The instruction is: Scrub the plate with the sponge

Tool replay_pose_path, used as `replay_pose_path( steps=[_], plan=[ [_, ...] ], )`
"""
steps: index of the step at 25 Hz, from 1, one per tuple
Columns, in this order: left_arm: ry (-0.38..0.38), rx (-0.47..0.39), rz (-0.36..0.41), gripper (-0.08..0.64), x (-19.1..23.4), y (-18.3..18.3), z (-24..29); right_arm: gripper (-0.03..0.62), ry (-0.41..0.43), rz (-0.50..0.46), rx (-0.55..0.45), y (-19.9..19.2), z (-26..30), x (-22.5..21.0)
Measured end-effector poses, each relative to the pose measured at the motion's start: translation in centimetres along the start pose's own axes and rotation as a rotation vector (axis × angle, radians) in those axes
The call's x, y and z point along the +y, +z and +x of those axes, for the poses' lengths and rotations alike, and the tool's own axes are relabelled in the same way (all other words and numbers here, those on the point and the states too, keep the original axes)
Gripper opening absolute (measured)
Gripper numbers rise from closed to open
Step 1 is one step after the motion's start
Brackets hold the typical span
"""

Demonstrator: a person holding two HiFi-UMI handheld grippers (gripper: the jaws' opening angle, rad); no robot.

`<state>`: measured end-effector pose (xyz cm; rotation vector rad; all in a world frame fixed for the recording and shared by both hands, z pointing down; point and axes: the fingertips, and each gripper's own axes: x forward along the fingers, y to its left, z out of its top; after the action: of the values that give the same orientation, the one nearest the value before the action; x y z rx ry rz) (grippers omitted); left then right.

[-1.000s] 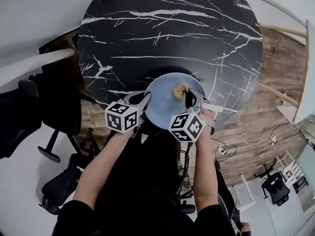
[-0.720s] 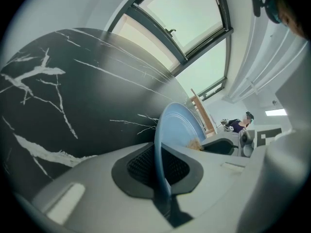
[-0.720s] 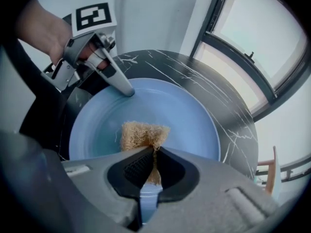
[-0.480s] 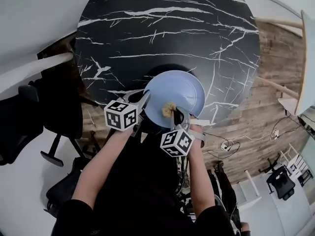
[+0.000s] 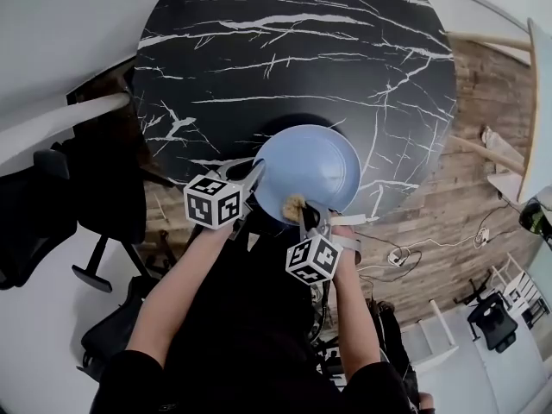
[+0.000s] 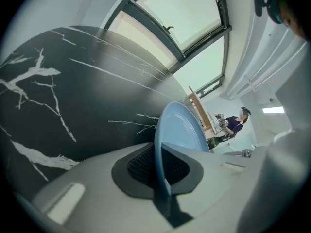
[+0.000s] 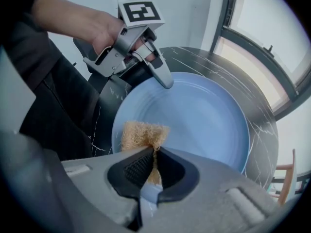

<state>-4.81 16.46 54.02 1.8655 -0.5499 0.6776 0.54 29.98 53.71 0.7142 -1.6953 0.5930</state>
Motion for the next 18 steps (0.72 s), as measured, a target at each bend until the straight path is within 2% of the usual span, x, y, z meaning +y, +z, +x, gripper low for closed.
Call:
replay_pose_path(
  steps=[11, 18],
  plan=[
    [0.008, 0.010, 0.032, 0.020, -0.1, -0.1, 0.0, 0.021, -0.014, -0.042, 0.020, -1.3, -0.3, -5.6],
    [0.014, -0.004, 0.014, 0.020, -0.1, -0.1, 0.0, 0.021, -0.117, -0.146, 0.027, 0.5, 0.0, -10.8]
  ],
)
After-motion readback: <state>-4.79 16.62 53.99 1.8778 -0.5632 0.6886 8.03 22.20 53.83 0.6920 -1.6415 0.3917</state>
